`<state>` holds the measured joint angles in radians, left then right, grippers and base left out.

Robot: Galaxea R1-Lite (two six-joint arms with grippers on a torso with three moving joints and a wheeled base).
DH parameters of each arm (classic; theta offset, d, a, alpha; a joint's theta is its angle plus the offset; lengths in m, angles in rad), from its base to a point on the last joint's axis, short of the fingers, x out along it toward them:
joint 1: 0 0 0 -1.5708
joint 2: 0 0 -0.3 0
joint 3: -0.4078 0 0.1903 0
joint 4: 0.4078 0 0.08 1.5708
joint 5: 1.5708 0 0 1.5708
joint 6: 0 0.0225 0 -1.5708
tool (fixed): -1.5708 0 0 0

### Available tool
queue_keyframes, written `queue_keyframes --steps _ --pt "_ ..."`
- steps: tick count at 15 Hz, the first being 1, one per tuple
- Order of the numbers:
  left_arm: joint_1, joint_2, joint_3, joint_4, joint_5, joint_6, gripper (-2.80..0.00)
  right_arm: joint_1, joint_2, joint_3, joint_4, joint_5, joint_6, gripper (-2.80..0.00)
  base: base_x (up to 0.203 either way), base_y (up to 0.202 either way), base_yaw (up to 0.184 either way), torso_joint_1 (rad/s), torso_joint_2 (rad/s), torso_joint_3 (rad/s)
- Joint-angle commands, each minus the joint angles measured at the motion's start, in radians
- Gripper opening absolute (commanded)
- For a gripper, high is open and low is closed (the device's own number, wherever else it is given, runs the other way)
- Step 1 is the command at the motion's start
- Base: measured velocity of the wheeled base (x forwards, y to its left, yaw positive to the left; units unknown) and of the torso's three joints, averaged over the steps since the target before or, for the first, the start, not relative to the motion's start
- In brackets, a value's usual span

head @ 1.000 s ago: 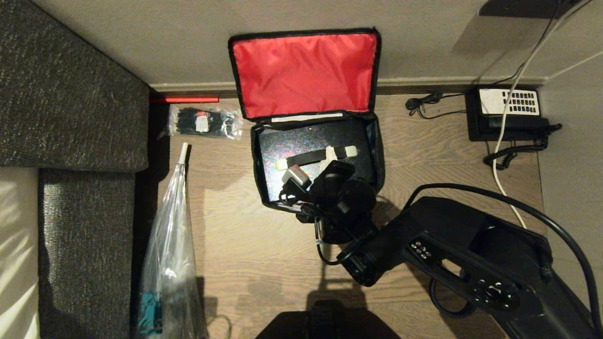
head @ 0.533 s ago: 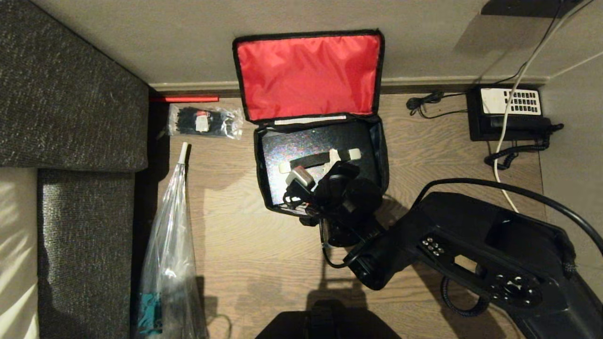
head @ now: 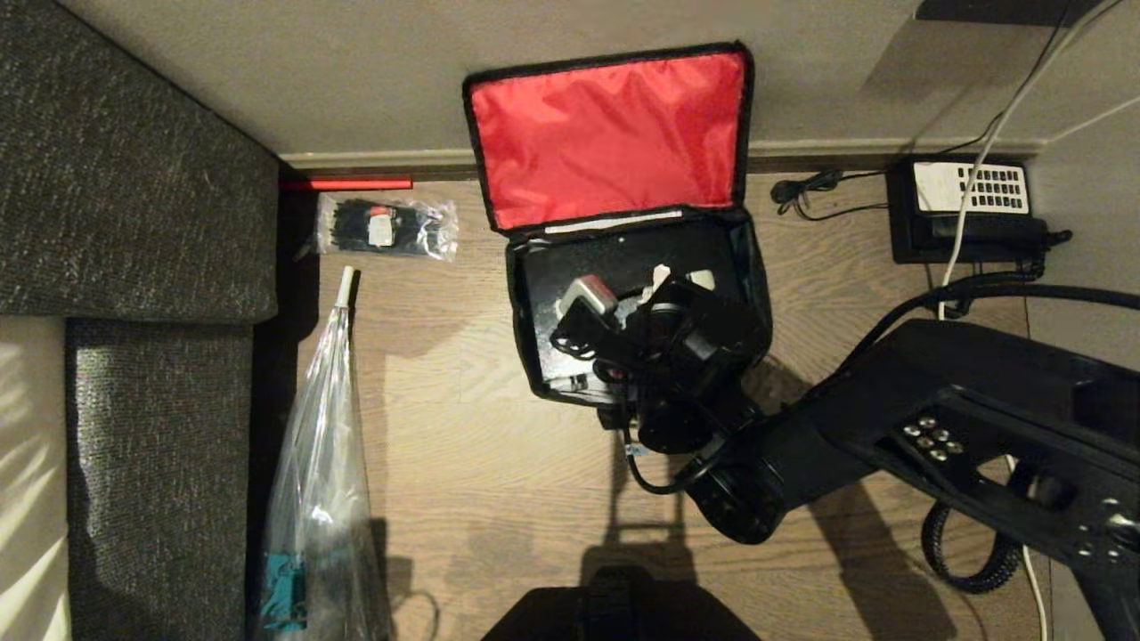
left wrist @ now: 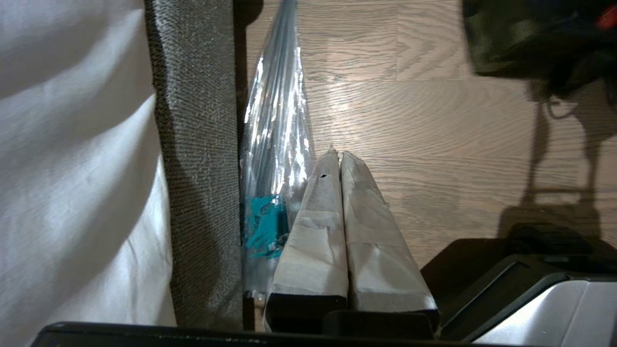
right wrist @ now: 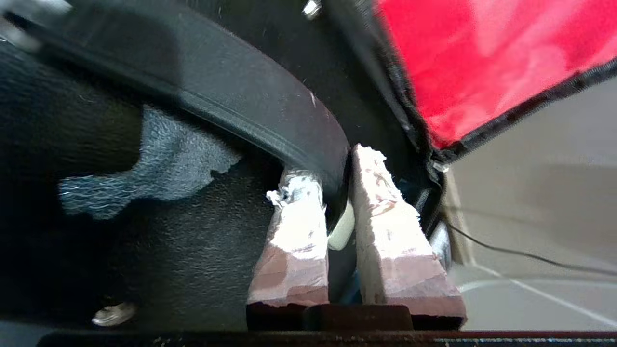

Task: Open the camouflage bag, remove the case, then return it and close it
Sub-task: Grip the handle

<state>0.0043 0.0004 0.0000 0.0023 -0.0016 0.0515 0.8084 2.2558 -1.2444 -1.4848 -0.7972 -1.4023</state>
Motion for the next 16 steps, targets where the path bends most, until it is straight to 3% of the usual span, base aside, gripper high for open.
queue_keyframes --steps 1,8,10,12,13,16 --pt "0.000 -0.002 0.003 0.001 0.000 0.001 -2.80 0.033 -0.115 0.019 -0.012 -0.026 -0.009 -2.80 0.000 0.000 0.000 0.000 0.00 0.000" --pt "0.000 -0.002 0.003 0.001 0.000 0.001 -2.80 0.052 -0.194 0.083 0.020 -0.056 -0.008 -2.80 0.000 0.000 0.000 0.000 0.00 0.000" --pt "0.000 -0.002 0.003 0.001 0.000 -0.001 -2.80 0.028 -0.191 0.166 0.045 -0.096 0.009 -2.80 0.000 0.000 0.000 0.000 0.00 0.000" --pt "0.000 -0.002 0.003 0.001 0.000 0.001 -2.80 0.005 -0.210 0.191 0.198 -0.110 0.184 -2.80 0.000 0.000 0.000 0.000 0.00 0.000" --pt "0.000 -0.001 0.003 0.001 0.000 0.001 -2.80 0.000 -0.228 0.195 0.321 -0.113 0.323 -2.80 0.000 0.000 0.000 0.000 0.00 0.000" --pt "0.000 -0.002 0.002 0.001 0.000 0.000 -2.80 -0.056 -0.328 0.176 0.716 -0.107 0.612 -2.80 0.000 0.000 0.000 0.000 0.00 0.000"
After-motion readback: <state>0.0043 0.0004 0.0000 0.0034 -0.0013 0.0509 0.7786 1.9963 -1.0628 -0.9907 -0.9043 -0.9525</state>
